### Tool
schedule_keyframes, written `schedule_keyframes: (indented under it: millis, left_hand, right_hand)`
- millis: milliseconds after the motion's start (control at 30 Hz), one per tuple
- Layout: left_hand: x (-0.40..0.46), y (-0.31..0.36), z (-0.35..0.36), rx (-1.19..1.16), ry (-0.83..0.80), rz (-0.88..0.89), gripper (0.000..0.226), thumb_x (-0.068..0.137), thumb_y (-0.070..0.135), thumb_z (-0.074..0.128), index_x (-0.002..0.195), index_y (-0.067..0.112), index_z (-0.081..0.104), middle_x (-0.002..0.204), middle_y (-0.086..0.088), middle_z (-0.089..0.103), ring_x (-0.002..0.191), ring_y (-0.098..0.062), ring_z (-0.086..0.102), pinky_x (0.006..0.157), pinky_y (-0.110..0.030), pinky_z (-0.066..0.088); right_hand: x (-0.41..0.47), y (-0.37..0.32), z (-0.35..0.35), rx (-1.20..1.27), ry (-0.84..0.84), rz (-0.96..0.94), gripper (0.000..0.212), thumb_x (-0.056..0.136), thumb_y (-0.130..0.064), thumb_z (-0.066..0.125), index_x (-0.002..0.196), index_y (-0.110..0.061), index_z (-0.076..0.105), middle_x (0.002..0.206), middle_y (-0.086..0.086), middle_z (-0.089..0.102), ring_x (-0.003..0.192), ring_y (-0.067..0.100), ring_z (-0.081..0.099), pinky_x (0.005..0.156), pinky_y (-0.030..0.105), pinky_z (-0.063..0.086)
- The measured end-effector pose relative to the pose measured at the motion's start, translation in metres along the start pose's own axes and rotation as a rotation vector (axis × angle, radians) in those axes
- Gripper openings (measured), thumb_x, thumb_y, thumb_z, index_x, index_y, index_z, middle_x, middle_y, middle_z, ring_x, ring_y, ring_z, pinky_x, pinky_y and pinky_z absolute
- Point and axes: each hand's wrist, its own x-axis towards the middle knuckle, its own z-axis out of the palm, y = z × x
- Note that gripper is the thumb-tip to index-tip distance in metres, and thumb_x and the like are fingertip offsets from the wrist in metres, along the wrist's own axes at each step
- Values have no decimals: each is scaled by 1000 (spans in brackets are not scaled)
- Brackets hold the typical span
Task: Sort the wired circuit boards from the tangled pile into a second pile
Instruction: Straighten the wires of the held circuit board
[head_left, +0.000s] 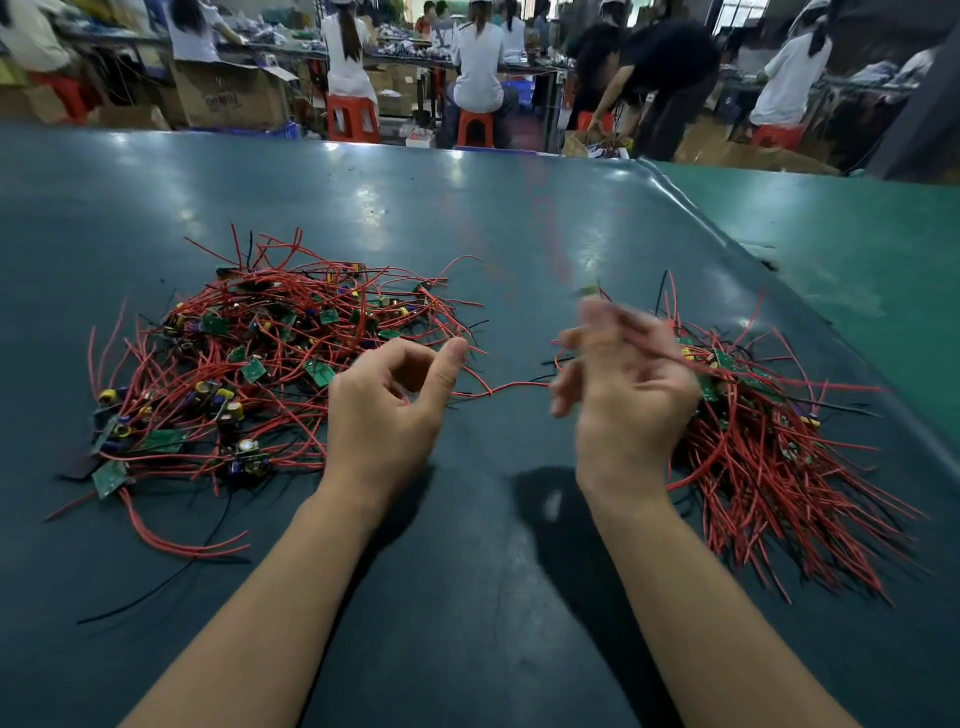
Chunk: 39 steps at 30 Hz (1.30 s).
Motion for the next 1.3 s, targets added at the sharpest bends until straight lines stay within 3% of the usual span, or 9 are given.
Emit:
schedule_keyframes:
  millis: [67, 133, 267, 467, 633, 767, 933, 1167, 1300]
  left_hand:
    - [1, -5, -3, 307, 68, 96, 28, 88, 45, 62, 78, 21, 70, 78, 9, 65, 84, -19, 57, 78, -32, 42]
    - [3, -11, -3, 566, 44, 21, 26, 88, 46, 62, 95, 22, 71, 102, 0, 64, 107, -28, 50, 90, -39, 35]
    - [6, -21, -9, 865, -74, -198, 50, 88, 53, 57, 126, 21, 59, 130, -10, 53, 124, -33, 37, 100, -45, 31]
    - [5, -13, -12, 1010, -210, -127, 45, 85, 68, 53, 99, 30, 73, 111, -3, 64, 111, -30, 48, 87, -41, 36]
    - [7, -7, -19, 1020, -131, -66, 40, 77, 66, 66, 94, 31, 74, 105, -3, 61, 105, -29, 50, 84, -41, 38]
    - [7, -4, -20, 894, -252, -159, 34, 83, 60, 65, 96, 30, 74, 100, -1, 68, 98, -27, 61, 70, -33, 41]
    - [7, 0, -21, 749, -241, -193, 17, 82, 39, 70, 92, 25, 74, 99, -5, 70, 98, -31, 61, 81, -38, 47]
    - [11, 9, -28, 444, -75, -365, 19, 74, 24, 74, 90, 27, 65, 76, 15, 64, 91, -20, 65, 85, -34, 50]
    - [5, 3, -20, 708, -216, -276, 26, 85, 34, 65, 106, 21, 61, 103, -4, 65, 103, -30, 59, 84, -40, 50]
  right_hand:
    - [11, -5, -7, 181, 241, 102, 35, 83, -42, 69, 86, -12, 53, 64, 3, 63, 37, 12, 48, 36, 18, 35]
    - [16, -5, -11, 271, 336, 320, 35, 87, -47, 65, 81, -16, 51, 62, 1, 61, 39, 10, 47, 38, 16, 35]
    - [10, 1, -5, 248, 169, 513, 35, 91, -45, 62, 76, -14, 57, 53, -1, 58, 37, 8, 44, 35, 15, 31]
    - [-2, 7, 1, -42, -98, 372, 38, 96, -42, 58, 71, -13, 61, 52, 2, 58, 36, 12, 44, 35, 18, 32]
    - [-3, 8, -2, -84, -133, 350, 41, 99, -40, 55, 68, -15, 63, 52, 1, 58, 37, 12, 45, 35, 20, 32]
    - [-2, 10, -4, -106, -122, 325, 41, 100, -38, 54, 67, -13, 63, 51, 1, 57, 37, 12, 44, 36, 19, 32]
    - [-1, 11, -6, -136, -123, 314, 42, 99, -39, 54, 65, -16, 64, 51, 1, 58, 37, 12, 44, 37, 18, 33]
    - [-3, 13, -3, -168, -177, 327, 43, 99, -36, 56, 63, -14, 64, 50, 1, 58, 38, 11, 46, 39, 17, 34]
    - [-5, 13, -3, -188, -205, 327, 42, 99, -35, 56, 64, -12, 65, 51, 2, 59, 38, 11, 46, 39, 17, 35]
